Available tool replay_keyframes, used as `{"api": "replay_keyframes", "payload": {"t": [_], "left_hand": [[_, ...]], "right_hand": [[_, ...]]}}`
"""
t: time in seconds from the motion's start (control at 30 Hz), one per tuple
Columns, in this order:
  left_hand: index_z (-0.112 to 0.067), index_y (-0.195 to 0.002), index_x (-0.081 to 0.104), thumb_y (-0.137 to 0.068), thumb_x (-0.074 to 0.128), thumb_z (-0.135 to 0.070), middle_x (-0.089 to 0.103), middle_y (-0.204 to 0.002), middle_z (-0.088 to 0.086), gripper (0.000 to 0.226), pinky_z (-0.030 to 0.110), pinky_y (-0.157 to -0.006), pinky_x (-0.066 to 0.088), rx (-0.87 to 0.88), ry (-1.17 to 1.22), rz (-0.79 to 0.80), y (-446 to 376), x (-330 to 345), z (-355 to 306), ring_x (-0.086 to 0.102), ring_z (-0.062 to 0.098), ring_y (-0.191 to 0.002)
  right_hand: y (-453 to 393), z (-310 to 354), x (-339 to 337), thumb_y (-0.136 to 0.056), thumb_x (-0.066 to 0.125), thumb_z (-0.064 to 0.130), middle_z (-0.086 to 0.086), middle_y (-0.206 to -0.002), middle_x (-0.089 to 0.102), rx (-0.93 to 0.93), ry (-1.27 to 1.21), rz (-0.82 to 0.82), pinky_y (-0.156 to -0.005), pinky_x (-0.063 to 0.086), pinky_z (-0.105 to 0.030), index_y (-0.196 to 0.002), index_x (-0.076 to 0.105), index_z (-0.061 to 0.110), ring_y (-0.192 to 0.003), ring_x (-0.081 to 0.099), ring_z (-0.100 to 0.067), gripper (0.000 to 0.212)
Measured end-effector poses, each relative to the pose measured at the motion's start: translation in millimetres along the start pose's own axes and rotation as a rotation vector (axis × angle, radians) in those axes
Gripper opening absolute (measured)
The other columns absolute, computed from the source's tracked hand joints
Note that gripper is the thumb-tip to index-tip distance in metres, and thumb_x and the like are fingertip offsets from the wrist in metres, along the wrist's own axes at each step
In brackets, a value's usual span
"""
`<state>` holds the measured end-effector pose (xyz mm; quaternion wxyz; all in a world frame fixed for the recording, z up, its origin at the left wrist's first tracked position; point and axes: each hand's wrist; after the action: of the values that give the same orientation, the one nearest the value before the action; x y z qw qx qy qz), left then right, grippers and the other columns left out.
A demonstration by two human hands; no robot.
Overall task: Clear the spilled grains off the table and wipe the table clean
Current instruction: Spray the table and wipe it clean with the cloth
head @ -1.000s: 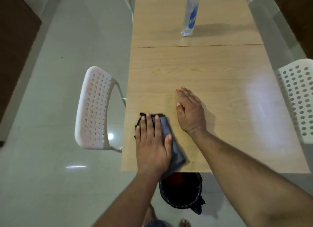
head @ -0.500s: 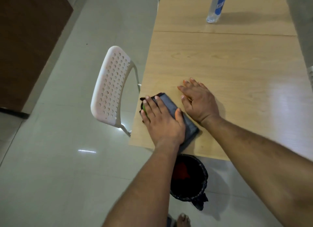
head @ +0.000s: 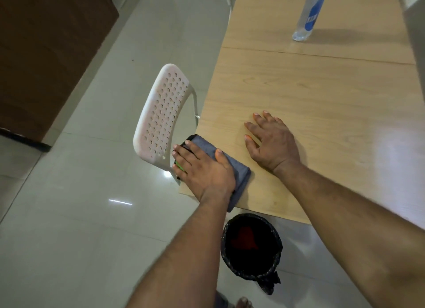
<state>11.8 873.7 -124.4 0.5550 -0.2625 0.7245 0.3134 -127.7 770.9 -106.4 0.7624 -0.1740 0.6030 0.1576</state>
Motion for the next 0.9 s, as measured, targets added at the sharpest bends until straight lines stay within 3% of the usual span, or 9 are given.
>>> {"api": "replay_keyframes", "payload": {"t": [0.13,0.3,0.5,0.73,0.9], "left_hand": [[-0.002,-0.166,0.008,-0.103,0.019,-0.062,0.004,-0.173,0.026,0.087,0.057,-0.129,0.009,0.008,0.006,-0.027,20.9,2.8,8.7,0.008,0.039,-0.160],[-0.002,-0.166,0.010,-0.105,0.023,-0.059,0.007,-0.173,0.025,0.085,0.055,-0.130,0.009,0.000,0.012,-0.037,59.0,3.0,32.1,0.006,0.039,-0.161],[-0.002,-0.166,0.009,-0.102,0.017,-0.059,0.010,-0.171,0.027,0.086,0.057,-0.129,0.007,-0.022,-0.005,0.024,40.8,-0.7,32.5,0.011,0.040,-0.159],[-0.002,-0.166,0.010,-0.105,0.025,-0.060,0.011,-0.171,0.027,0.085,0.056,-0.125,0.023,0.155,0.005,0.024,-21.6,-11.3,18.4,0.019,0.041,-0.157],[-0.005,-0.167,0.004,-0.103,0.011,-0.071,0.002,-0.173,0.024,0.092,0.055,-0.129,0.011,0.342,-0.090,-0.030,14.4,-9.6,35.6,0.007,0.037,-0.161]], "right_hand": [[0.7,0.5,-0.9,-0.108,0.030,0.053,0.000,-0.169,0.035,0.036,0.045,0.054,-0.130,0.019,-0.043,-0.159,0.045,0.030,-0.160,0.024,-0.023,0.057],[1.6,36.6,4.3,-0.110,0.033,0.037,-0.001,-0.175,0.021,0.237,0.002,0.072,-0.132,0.008,-0.044,-0.165,0.033,0.025,-0.163,0.008,-0.023,0.056],[2.2,38.8,17.4,-0.109,0.030,0.037,-0.004,-0.174,0.022,0.247,0.034,0.014,-0.132,0.009,-0.046,-0.165,0.033,0.022,-0.163,0.010,-0.025,0.058],[2.1,36.9,22.7,-0.108,0.028,0.043,-0.007,-0.175,0.019,0.231,0.049,0.016,-0.132,0.007,-0.048,-0.166,0.029,0.021,-0.163,0.007,-0.028,0.062],[6.7,33.4,20.2,-0.104,0.026,0.050,-0.008,-0.174,0.021,0.215,0.044,0.016,-0.132,0.009,-0.049,-0.165,0.032,0.021,-0.163,0.009,-0.029,0.068]]}}
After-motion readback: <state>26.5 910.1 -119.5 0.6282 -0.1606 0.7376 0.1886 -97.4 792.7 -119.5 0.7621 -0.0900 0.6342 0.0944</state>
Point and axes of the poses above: each hand's wrist, its own y-axis away from the middle knuckle, its own x-axis out of the palm, z = x × y
